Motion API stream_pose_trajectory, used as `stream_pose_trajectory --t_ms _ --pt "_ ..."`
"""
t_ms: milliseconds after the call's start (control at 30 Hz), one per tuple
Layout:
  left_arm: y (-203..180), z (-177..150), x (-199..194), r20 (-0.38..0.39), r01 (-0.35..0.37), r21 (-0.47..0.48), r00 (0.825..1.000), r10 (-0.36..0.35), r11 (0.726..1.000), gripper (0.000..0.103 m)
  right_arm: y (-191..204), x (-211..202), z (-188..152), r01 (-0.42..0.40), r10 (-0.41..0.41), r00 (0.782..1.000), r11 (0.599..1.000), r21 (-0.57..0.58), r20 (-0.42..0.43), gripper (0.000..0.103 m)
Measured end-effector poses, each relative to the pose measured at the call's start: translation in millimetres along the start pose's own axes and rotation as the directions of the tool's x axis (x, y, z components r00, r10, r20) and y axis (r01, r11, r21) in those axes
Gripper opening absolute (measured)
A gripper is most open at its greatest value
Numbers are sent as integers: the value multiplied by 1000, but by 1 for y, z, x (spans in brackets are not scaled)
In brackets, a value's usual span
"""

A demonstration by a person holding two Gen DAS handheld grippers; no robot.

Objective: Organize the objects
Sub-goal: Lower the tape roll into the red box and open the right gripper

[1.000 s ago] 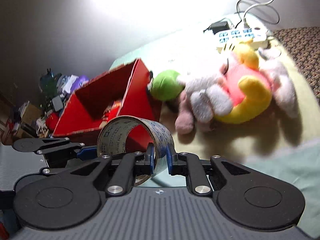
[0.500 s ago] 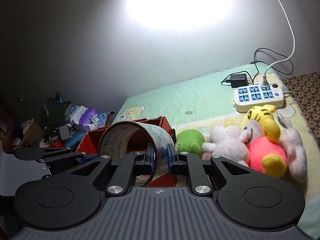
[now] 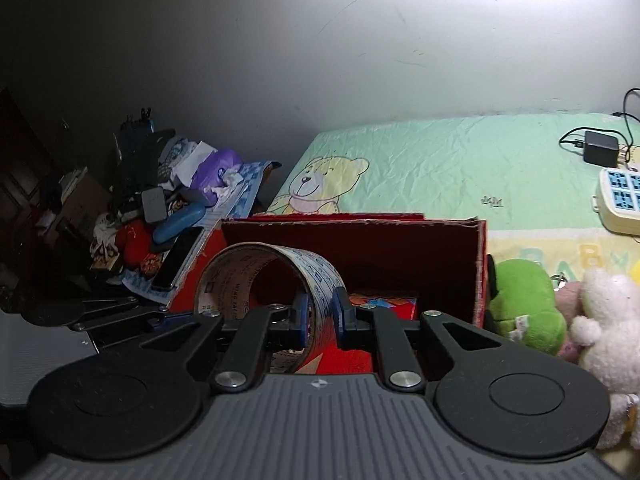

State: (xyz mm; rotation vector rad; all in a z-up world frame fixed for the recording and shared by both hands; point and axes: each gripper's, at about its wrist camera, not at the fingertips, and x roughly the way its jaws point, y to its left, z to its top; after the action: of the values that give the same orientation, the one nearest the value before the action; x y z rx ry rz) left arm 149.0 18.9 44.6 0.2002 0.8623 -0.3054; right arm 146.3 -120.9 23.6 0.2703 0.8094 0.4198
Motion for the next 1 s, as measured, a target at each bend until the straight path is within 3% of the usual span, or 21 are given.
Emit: stream_pose_trajectory --t_ms 200,467,667,767,1000 --pt "40 -4 28 -68 -33 -48 997 30 998 21 10 51 8 -34 34 993 999 0 -117 13" --pt "68 -6 66 -138 -62 -78 989 50 995 21 4 97 17 -69 78 964 997 42 -254 13" --pt "78 -7 76 -158 -69 -90 986 54 994 23 4 115 19 -88 99 949 995 47 -299 11" --pt "79 -8 78 -156 -70 -83 986 57 994 36 2 123 21 -77 86 945 996 40 -315 11" --pt "77 -13 76 -147 -87 -54 986 78 995 40 1 144 20 -110 128 930 991 70 -346 10"
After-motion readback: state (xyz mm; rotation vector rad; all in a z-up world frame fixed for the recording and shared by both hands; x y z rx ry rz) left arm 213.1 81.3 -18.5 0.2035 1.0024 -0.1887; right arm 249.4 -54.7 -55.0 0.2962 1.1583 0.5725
